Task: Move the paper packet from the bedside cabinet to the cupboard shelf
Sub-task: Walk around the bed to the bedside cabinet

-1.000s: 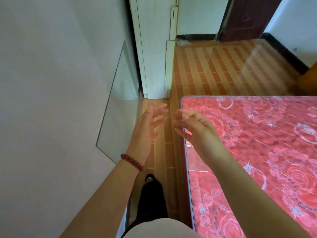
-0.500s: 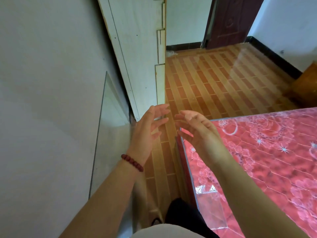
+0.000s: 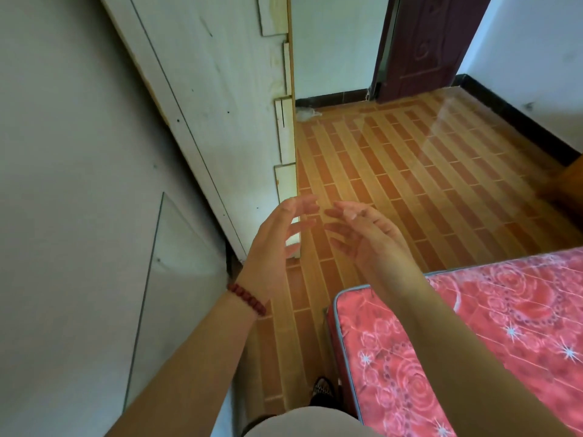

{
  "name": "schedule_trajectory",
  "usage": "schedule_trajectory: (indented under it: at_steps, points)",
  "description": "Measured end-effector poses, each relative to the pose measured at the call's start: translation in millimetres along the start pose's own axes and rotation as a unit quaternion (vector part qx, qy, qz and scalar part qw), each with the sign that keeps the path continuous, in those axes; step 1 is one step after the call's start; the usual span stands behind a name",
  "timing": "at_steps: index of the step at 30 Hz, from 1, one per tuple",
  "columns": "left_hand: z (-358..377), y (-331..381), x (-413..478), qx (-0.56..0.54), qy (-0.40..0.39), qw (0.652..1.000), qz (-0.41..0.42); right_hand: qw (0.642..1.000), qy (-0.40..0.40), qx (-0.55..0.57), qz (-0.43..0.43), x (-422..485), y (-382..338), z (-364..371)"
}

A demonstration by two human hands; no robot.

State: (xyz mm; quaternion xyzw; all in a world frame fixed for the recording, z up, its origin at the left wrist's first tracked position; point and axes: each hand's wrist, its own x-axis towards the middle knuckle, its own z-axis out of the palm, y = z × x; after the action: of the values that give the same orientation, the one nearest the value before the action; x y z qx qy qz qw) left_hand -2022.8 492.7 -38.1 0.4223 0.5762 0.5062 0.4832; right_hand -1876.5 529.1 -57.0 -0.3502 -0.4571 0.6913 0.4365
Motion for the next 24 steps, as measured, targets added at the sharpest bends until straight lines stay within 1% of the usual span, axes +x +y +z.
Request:
schedule_trajectory:
  at_steps: [9, 11, 16, 18, 24]
  points:
    - [-16.8, -1.1, 128.2, 0.0, 0.004, 0.999, -0.04, 0.999, 0.037, 0.009, 0.024, 126.0, -1.9, -19.6]
    - [-20.6, 0.8, 164.6, 0.0, -0.005, 0.999, -0.045, 0.998, 0.05, 0.006, 0.022, 156.6, -4.3, -21.8]
    - [-23.2, 19.6, 260.2, 0.041, -0.073, 0.996, -0.004, 0.994, 0.102, 0.014, -0.019, 237.6, -19.7, -26.0]
    - [-23.6, 32.0, 297.7, 0.041, -0.105, 0.994, -0.001, 0.991, 0.124, 0.024, -0.034, 269.0, -29.3, -29.0]
    - [-10.7, 53.0, 385.8, 0.049, -0.18, 0.982, 0.014, 0.985, 0.148, 0.045, -0.073, 332.6, -50.7, -47.1]
